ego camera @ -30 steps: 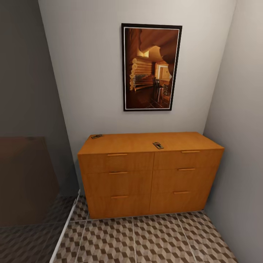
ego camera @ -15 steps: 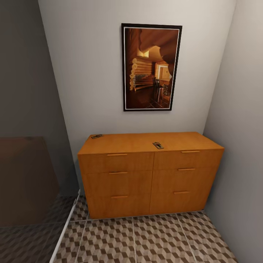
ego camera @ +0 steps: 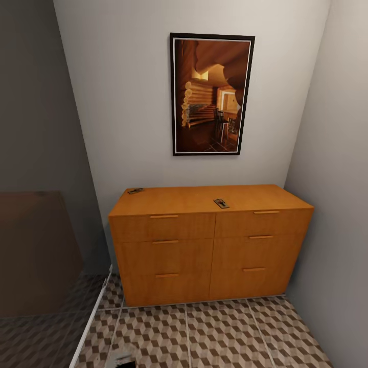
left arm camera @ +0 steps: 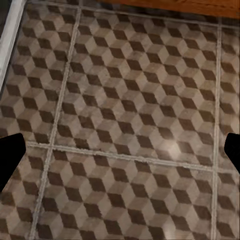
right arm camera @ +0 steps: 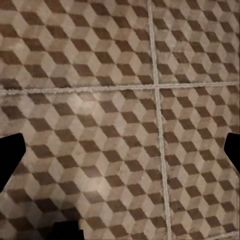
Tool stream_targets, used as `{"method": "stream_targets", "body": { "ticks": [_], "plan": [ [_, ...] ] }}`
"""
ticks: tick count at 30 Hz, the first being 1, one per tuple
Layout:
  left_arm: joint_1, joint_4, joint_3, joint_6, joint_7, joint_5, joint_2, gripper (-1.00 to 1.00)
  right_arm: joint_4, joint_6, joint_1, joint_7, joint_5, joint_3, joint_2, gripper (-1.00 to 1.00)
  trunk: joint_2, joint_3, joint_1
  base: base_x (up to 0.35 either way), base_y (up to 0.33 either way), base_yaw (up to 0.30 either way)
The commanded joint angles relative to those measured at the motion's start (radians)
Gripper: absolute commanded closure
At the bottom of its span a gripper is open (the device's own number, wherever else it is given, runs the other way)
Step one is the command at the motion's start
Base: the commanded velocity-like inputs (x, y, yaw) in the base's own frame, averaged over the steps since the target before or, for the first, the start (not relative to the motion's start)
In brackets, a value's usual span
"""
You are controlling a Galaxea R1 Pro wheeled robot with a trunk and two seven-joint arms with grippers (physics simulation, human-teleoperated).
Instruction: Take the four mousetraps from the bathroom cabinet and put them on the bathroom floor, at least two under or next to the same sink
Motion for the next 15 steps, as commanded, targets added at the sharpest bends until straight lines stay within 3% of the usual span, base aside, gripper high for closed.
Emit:
{"method": "stream_targets", "body": {
  "ticks": [1, 2, 5, 6, 11, 12, 15],
  "plan": [
    [0.0, -0.046, 0.002, 0.029, 0.003, 0.01, 0.0, -1.0, -0.048, 0.035, 0.0, -0.005, 0.002, 0.004, -0.001, -1.0, -0.001, -0.001, 0.0, 0.0, 0.0, 0.0],
    [0.0, -0.124, 0.002, 0.066, 0.003, 0.008, 0.001, -1.0, -0.127, 0.08, 0.001, -0.006, 0.002, 0.002, -0.002, -1.0, -0.001, -0.001, 0.0, 0.0, 0.0, 0.0],
    [0.0, -0.236, 0.001, 0.109, 0.004, 0.007, 0.001, -1.0, -0.235, 0.142, 0.0, -0.006, 0.003, -0.001, -0.003, -1.0, -0.001, -0.001, 0.0, 0.0, 0.0, 0.0],
    [0.0, -0.321, 0.001, 0.137, 0.003, 0.006, 0.001, -1.0, -0.311, 0.19, 0.001, -0.006, 0.002, -0.002, -0.003, -1.0, -0.001, -0.001, 0.0, 0.0, 0.0, 0.0],
    [0.0, -0.53, -0.004, 0.206, 0.0, -0.014, 0.001, -1.0, -0.498, 0.311, 0.001, -0.008, 0.003, -0.006, -0.003, -1.0, -0.001, -0.001, 0.0, 0.0, 0.0, 0.0],
    [-0.001, -0.686, -0.021, 0.271, -0.003, -0.041, -0.002, -1.0, -0.647, 0.4, 0.002, -0.01, 0.003, -0.008, -0.008, -1.0, -0.001, -0.001, 0.0, 0.0, 0.0, 0.0],
    [-0.004, -0.784, -0.043, 0.326, -0.003, -0.055, -0.004, -1.0, -0.753, 0.473, 0.004, -0.012, 0.004, -0.012, -0.01, -1.0, -0.001, -0.001, 0.0, 0.0, 0.0, 0.0]
  ]
}}
